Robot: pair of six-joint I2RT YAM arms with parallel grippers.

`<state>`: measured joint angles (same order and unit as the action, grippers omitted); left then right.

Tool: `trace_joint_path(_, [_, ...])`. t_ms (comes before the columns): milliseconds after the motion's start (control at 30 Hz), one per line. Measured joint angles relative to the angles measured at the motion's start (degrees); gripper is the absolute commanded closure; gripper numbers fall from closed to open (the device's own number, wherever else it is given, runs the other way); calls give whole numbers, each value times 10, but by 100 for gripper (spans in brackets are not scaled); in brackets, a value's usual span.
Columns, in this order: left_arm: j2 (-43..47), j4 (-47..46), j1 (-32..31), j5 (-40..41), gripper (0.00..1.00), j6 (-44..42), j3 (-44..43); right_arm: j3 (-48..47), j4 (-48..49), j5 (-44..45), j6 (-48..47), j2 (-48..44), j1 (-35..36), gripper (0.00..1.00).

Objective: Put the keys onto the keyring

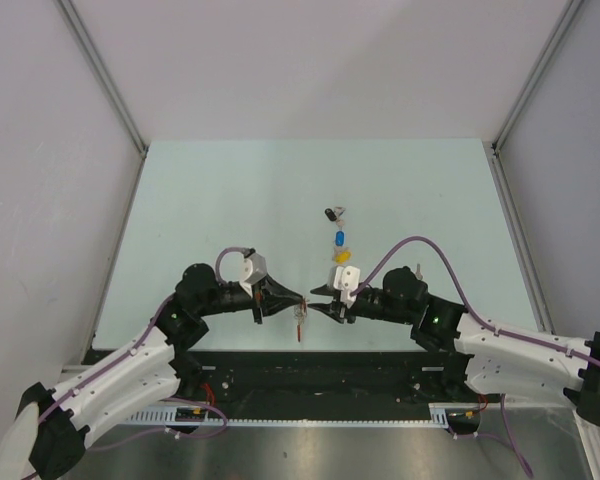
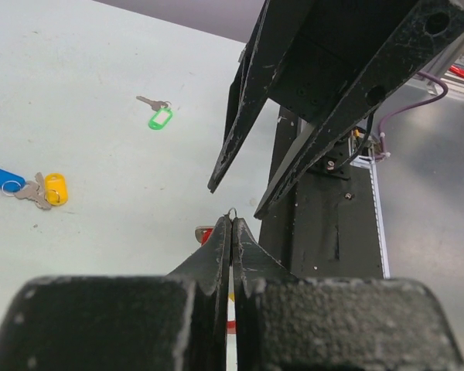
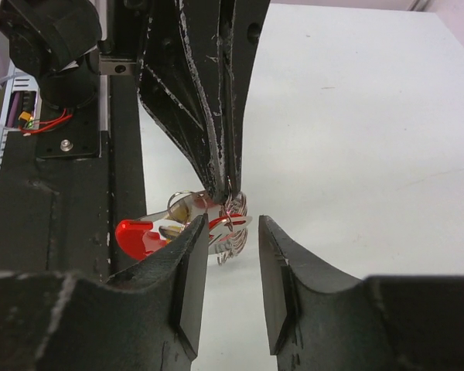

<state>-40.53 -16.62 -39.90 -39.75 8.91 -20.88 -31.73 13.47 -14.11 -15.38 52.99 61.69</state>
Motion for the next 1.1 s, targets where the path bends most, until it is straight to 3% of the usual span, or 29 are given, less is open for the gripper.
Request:
trace_joint_path(533, [-13,2,-6,-15,100,0,-3,0,-12,-30,-8,23,0,73])
trace_joint_path(733, [-16,1,-9,-16,100,0,-4,0,-13,-38,-11,30,0,83])
trace_joint_path(867, [-17,0,-9,-15,99,1,-4,0,-15,-42,-12,36,0,100])
trace_joint_path(1100, [-16,-7,-11,2,100,12,-3,-2,-17,-40,-12,37,-2,100])
